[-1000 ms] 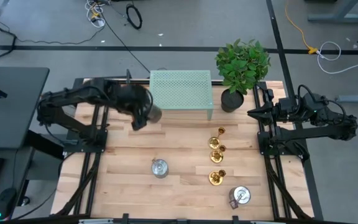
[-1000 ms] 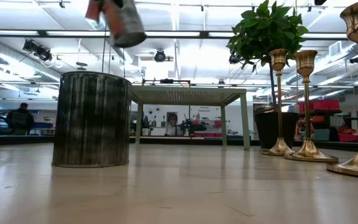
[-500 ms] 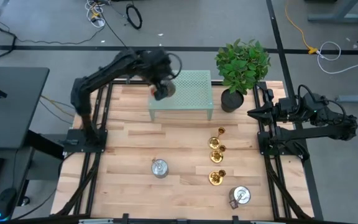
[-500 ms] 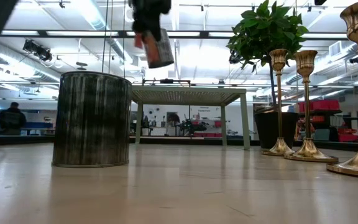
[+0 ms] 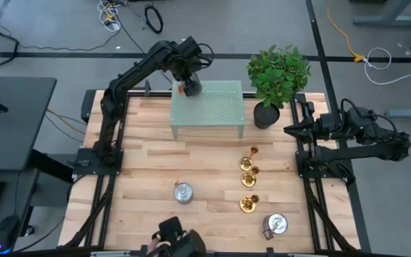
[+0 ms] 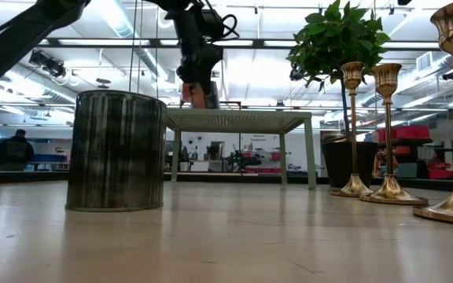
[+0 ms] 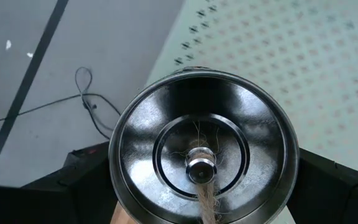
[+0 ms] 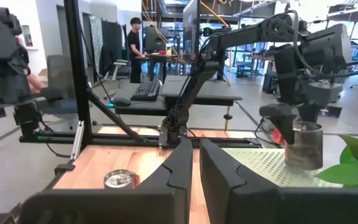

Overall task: Pick & Place candle stick holders
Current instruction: Put the top silver scented candle on the shelf

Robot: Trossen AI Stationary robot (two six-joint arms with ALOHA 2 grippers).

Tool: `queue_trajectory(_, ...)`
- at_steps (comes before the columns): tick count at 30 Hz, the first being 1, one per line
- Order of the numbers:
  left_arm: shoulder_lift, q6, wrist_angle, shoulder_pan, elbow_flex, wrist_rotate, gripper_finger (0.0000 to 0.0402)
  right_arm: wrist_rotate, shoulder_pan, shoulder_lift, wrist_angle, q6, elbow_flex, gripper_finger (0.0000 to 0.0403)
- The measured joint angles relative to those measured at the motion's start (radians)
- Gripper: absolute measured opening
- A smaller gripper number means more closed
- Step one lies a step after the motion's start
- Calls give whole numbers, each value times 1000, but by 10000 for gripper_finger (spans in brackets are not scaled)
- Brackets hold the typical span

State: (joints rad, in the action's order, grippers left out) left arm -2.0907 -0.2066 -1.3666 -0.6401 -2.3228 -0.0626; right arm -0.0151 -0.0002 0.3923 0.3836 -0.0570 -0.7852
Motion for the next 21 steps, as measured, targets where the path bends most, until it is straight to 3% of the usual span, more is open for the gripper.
queue_trajectory(12,-4,-15,182,34,-1,149,366,0,0,0,1,-5,0,37)
queue_trajectory(21,-4,-44,240,73,1,114,366,-1,0,0,24,13,0,37)
